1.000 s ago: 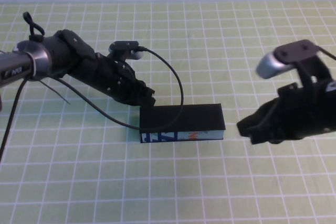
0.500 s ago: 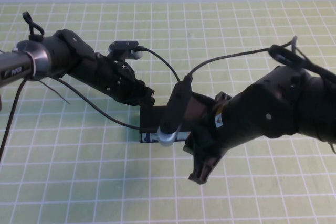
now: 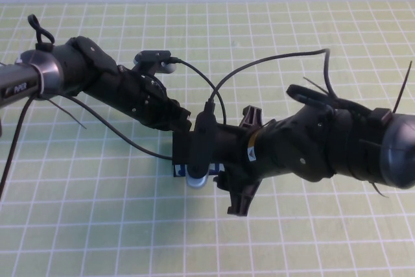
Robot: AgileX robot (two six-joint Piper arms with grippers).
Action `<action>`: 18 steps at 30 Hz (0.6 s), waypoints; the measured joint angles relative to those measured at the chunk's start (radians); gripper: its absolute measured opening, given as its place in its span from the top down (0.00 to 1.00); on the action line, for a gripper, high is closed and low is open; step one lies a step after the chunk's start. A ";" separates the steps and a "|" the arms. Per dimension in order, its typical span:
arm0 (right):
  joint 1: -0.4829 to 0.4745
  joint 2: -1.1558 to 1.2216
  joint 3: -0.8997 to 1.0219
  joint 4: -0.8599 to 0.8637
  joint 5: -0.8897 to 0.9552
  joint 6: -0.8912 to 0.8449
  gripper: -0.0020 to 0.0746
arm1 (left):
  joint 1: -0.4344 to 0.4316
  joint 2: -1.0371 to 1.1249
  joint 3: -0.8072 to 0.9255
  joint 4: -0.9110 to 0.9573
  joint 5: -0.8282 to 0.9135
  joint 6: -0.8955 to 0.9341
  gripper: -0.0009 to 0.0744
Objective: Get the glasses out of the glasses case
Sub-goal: Pick up the glasses from the glasses case
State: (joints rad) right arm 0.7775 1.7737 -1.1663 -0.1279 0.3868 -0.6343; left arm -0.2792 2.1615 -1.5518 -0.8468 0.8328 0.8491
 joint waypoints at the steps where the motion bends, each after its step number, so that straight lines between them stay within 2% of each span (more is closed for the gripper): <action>1: 0.000 0.009 0.000 -0.016 -0.010 0.000 0.55 | 0.000 0.000 0.000 0.000 0.000 0.000 0.99; 18: -0.023 0.089 0.000 -0.152 -0.131 -0.001 0.55 | 0.002 0.000 0.000 0.000 0.000 0.000 0.99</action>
State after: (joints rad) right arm 0.7545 1.8631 -1.1663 -0.2800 0.2562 -0.6349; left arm -0.2774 2.1615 -1.5518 -0.8468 0.8328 0.8491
